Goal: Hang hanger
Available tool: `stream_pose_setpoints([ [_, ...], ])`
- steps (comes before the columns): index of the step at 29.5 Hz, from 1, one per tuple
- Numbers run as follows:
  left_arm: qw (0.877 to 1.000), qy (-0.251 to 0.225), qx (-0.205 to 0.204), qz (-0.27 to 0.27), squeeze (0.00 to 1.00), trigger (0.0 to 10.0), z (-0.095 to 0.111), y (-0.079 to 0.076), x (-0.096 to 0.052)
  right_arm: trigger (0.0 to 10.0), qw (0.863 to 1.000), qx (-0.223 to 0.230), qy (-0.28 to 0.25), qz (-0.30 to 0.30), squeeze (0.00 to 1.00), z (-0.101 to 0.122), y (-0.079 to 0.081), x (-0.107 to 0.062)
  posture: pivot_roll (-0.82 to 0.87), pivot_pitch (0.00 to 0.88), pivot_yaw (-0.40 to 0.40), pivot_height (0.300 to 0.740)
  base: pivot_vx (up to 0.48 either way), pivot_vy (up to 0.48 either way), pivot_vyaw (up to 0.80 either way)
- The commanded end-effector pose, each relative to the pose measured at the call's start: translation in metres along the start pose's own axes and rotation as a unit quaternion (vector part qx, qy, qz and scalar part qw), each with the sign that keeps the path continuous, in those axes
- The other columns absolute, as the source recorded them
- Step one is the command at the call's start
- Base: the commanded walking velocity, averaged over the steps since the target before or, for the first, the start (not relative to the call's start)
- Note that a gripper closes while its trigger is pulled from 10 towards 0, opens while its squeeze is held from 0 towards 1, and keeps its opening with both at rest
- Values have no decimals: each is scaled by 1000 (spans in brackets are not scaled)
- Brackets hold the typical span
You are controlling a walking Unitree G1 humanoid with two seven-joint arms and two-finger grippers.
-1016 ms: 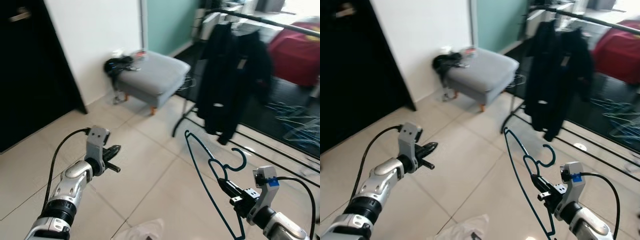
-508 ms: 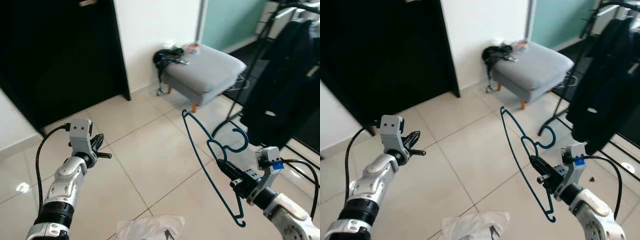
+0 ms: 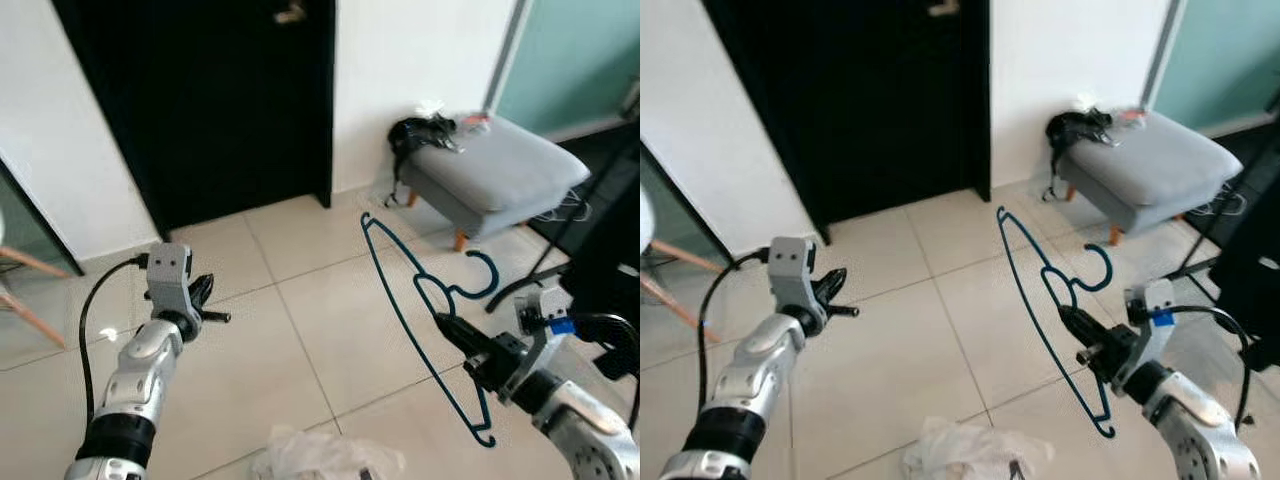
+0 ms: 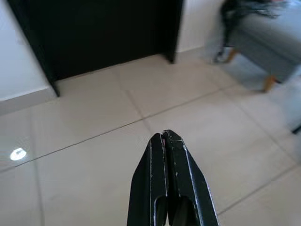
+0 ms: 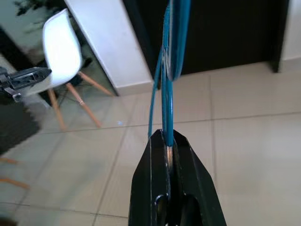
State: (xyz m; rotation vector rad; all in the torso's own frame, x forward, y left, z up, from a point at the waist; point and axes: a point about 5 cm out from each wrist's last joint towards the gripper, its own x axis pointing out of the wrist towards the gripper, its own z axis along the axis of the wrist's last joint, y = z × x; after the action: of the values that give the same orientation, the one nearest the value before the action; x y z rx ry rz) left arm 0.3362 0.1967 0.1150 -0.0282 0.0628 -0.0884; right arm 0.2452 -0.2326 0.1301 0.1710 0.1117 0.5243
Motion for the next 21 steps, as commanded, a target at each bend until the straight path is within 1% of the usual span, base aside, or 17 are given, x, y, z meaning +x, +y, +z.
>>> stream_pose_setpoints([
  [1, 1000, 16, 0, 4, 0, 10000, -7, 1, -3, 10000, 1000, -4, 1, 7, 0, 2, 2, 1, -44, 97, 13, 740, 0, 0, 775],
  [8, 1000, 13, 7, -1, 0, 10000, -6, -3, -1, 10000, 1000, -8, -8, 26, 0, 11, 6, 1, -47, 103, 14, 740, 0, 0, 775],
  [15, 1000, 10, 11, -5, 0, 10000, -4, -6, -2, 10000, 997, -16, -4, 79, 0, 20, 19, 0, -46, 105, 13, 740, 0, 0, 775],
  [21, 1000, 7, 15, -7, 0, 10000, -3, -7, -2, 10000, 995, -21, -5, 102, 0, 26, 24, 0, -47, 109, 9, 740, 0, 0, 775],
])
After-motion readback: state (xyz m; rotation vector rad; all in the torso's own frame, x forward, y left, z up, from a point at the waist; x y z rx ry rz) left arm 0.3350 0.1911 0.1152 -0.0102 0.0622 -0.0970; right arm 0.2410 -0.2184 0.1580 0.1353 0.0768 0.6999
